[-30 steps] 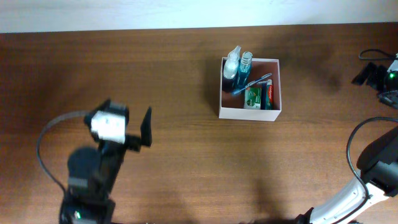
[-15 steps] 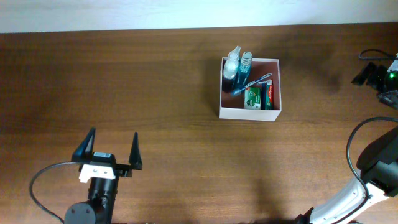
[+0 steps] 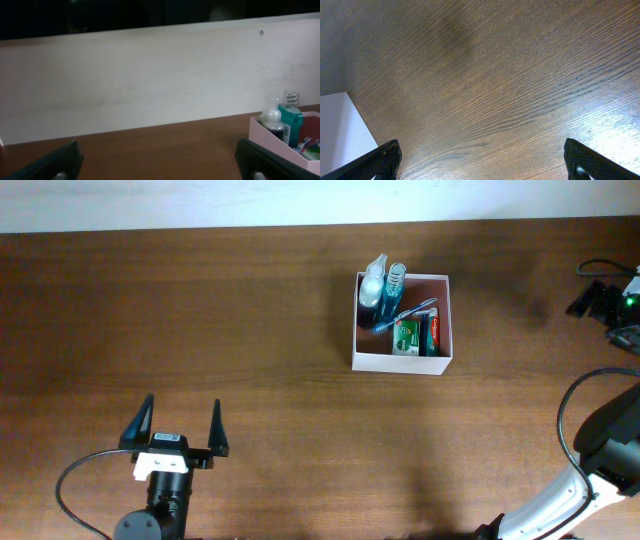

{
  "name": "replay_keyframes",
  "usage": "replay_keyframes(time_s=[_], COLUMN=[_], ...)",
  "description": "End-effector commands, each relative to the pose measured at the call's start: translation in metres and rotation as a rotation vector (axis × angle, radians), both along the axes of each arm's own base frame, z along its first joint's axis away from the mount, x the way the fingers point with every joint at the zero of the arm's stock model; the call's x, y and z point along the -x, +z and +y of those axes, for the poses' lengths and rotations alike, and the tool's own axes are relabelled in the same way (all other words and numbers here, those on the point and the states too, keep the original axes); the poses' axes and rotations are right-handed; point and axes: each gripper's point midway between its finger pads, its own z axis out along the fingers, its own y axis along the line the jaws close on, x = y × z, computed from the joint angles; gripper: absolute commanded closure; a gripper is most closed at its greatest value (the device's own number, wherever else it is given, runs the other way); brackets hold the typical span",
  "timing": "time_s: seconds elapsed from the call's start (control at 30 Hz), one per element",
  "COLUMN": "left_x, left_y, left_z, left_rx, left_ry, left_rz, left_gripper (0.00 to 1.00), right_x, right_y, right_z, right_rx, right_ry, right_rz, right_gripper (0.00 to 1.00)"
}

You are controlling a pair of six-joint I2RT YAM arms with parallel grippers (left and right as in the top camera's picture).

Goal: Pack container

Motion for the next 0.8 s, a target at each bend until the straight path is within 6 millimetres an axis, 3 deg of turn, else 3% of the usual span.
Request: replay_keyframes(time_s=[0.0, 0.37, 0.53, 0.77], left_x=[-0.002, -0.010, -0.010, -0.011], left_y=[-0.011, -0.056, -0.087, -0.087], left_z=[0.000, -0.001, 0.000, 0.003], left_rx=[-0.010, -0.010, 0.063, 0.074], left_ry=[-0.002, -0.007, -0.008, 0.014], left_rz=[0.005, 0.120, 0.259, 0.258], left_gripper=[0.01, 0.01, 0.00, 0.01], right_x=[-0.002, -0.002, -0.002, -0.002], right_y=[0.004, 0.004, 0.004, 0.004], right_z=[-0.003, -0.003, -0.003, -0.003], right_rx=[0.012, 0.011, 0.012, 0.012], right_ry=[0.000, 0.000, 0.000, 0.000], right_rz=[-0.012, -0.012, -0.012, -0.012], right_gripper=[0.01, 0.01, 0.01, 0.01])
